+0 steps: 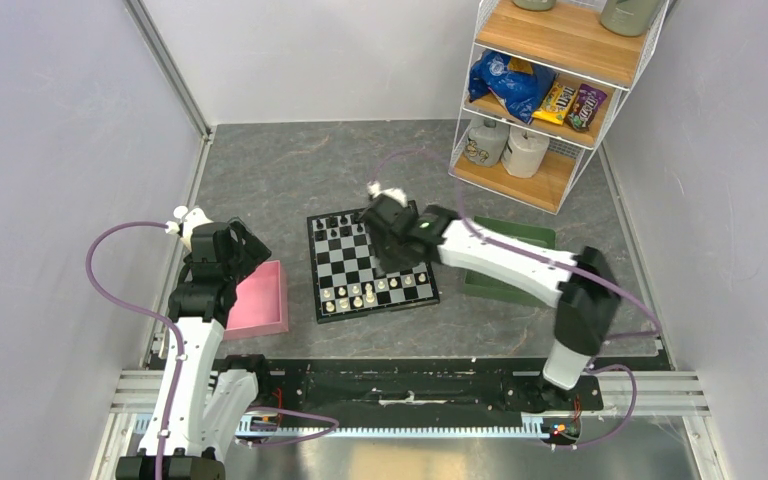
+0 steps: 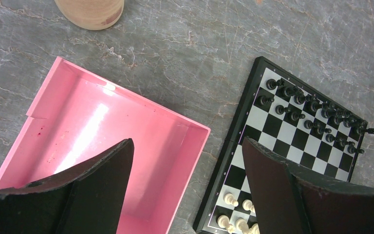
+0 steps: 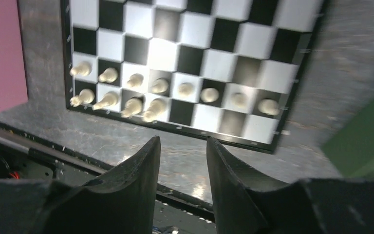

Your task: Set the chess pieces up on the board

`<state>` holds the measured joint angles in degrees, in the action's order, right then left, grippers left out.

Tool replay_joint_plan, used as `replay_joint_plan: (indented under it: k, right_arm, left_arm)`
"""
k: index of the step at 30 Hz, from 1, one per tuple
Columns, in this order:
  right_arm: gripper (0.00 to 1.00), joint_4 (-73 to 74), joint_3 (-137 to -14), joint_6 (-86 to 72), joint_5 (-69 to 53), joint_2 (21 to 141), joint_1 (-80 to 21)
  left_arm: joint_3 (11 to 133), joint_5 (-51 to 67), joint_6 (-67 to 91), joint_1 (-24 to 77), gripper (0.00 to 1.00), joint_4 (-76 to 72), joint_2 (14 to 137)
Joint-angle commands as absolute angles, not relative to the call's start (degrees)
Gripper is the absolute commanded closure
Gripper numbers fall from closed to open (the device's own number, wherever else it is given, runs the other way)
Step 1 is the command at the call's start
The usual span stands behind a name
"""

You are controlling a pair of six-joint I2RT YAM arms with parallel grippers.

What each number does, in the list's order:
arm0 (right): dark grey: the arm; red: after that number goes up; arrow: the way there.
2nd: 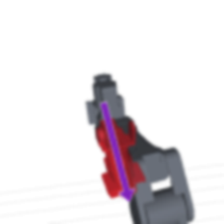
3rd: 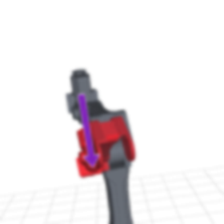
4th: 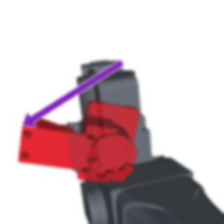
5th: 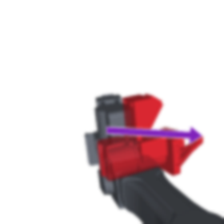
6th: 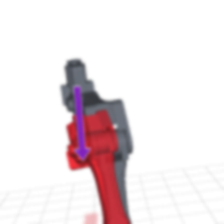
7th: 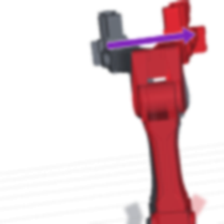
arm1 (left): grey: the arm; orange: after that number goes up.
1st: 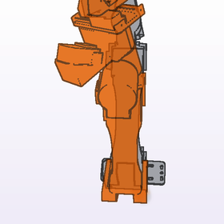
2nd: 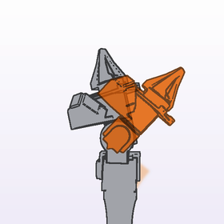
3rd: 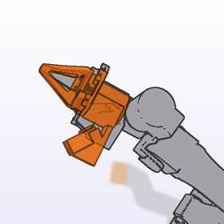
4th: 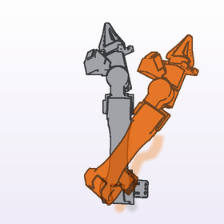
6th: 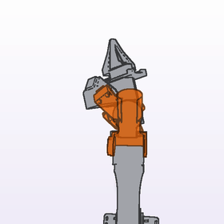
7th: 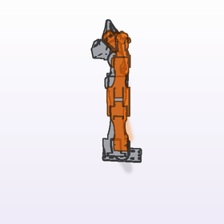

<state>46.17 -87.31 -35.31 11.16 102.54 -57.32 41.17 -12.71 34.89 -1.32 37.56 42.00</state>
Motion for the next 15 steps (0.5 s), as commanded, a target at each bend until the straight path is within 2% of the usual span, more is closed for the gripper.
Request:
replay_joint_plan:
  k: [1, 7, 11, 15]
  right_arm:
    - [0.51, 47.64, -80.61, -35.36, 17.24, 91.03, -48.32]
    - [0.44, 47.40, -71.13, -32.03, 16.47, 84.71, -30.36]
    - [0.43, 47.00, -69.90, -29.60, 10.16, 86.20, -19.00]
    - [0.44, 44.67, -69.47, -28.21, 6.96, 89.85, -12.46]
  left_arm:
    - [41.09, -12.05, 33.75, -1.51, 0.11, 36.03, 41.87]
    - [41.13, -11.98, 33.84, -1.53, 0.11, 36.03, 42.14]
    - [41.13, -11.95, 33.69, -1.51, 0.11, 36.03, 42.17]
    - [41.05, -11.92, 33.75, -1.52, 0.11, 35.94, 42.03]
